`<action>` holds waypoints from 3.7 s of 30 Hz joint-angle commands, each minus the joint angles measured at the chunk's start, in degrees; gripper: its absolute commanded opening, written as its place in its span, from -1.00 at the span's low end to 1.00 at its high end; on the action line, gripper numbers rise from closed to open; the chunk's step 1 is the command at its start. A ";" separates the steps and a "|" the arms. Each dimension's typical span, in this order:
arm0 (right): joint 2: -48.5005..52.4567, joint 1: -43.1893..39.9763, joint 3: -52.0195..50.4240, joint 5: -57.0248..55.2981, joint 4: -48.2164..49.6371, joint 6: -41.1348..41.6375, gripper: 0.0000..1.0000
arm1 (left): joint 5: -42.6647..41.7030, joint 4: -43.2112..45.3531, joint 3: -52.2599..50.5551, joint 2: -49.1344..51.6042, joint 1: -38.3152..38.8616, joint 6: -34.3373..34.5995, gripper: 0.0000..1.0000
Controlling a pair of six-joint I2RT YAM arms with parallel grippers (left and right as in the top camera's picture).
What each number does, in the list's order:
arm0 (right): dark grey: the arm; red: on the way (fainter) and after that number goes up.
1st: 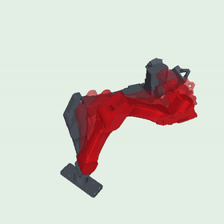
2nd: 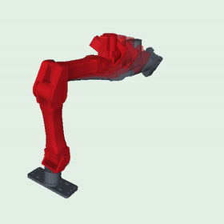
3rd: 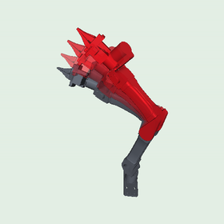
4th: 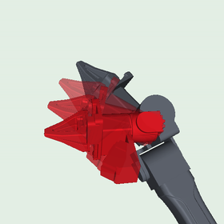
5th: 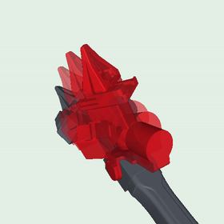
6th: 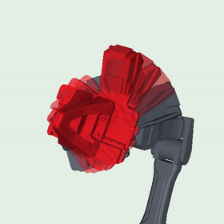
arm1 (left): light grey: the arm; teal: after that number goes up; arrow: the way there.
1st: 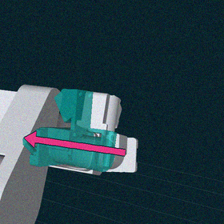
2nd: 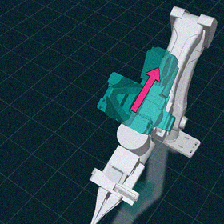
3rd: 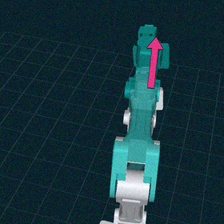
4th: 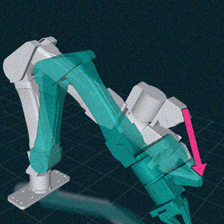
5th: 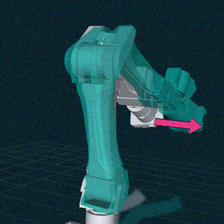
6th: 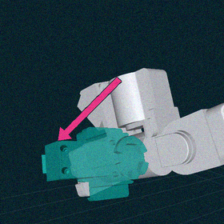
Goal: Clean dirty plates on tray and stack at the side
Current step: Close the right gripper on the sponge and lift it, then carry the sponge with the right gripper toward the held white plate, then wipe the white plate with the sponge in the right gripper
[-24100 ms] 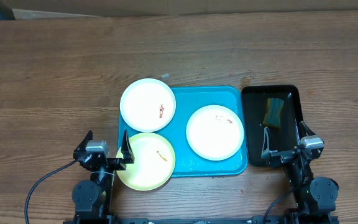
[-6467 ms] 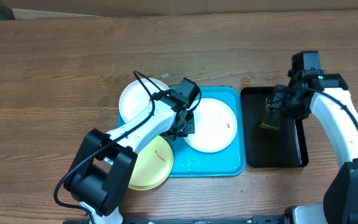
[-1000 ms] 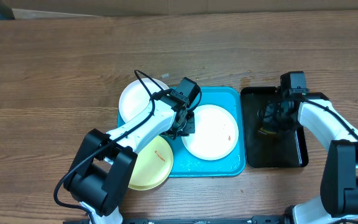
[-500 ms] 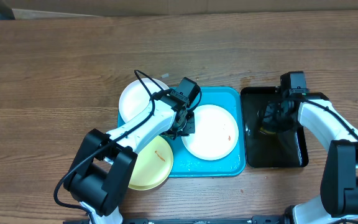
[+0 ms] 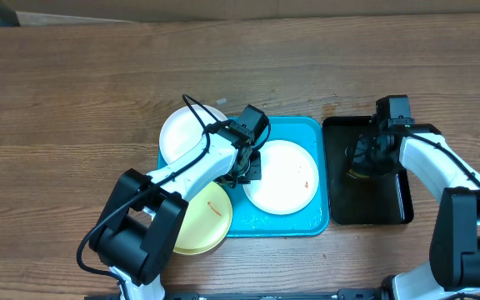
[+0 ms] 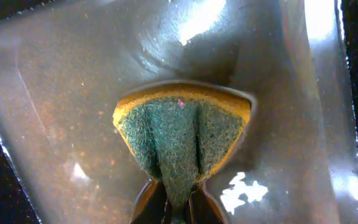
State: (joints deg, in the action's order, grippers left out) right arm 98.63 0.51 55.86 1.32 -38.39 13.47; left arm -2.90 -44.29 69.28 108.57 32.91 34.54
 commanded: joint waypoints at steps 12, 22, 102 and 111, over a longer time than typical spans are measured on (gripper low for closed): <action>-2.54 4.52 6.05 -3.80 -4.07 -0.46 -0.93 | -1.42 0.22 0.63 -0.39 -4.50 3.13 -0.92; -2.51 6.67 7.93 -8.79 -7.82 -0.48 -0.92 | -4.17 -0.42 0.63 -0.37 -4.44 2.69 -0.91; 4.22 34.38 24.74 -19.54 -22.71 -4.02 -0.92 | -4.13 -2.45 0.61 -1.44 -4.37 4.87 -0.92; 12.26 36.87 24.72 -28.48 -21.81 0.31 -0.92 | -4.11 -3.04 0.61 -1.44 -4.37 4.85 -0.91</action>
State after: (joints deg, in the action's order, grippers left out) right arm 109.89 37.19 80.25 -22.28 -60.64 11.81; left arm -7.53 -46.96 69.36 108.42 28.58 38.92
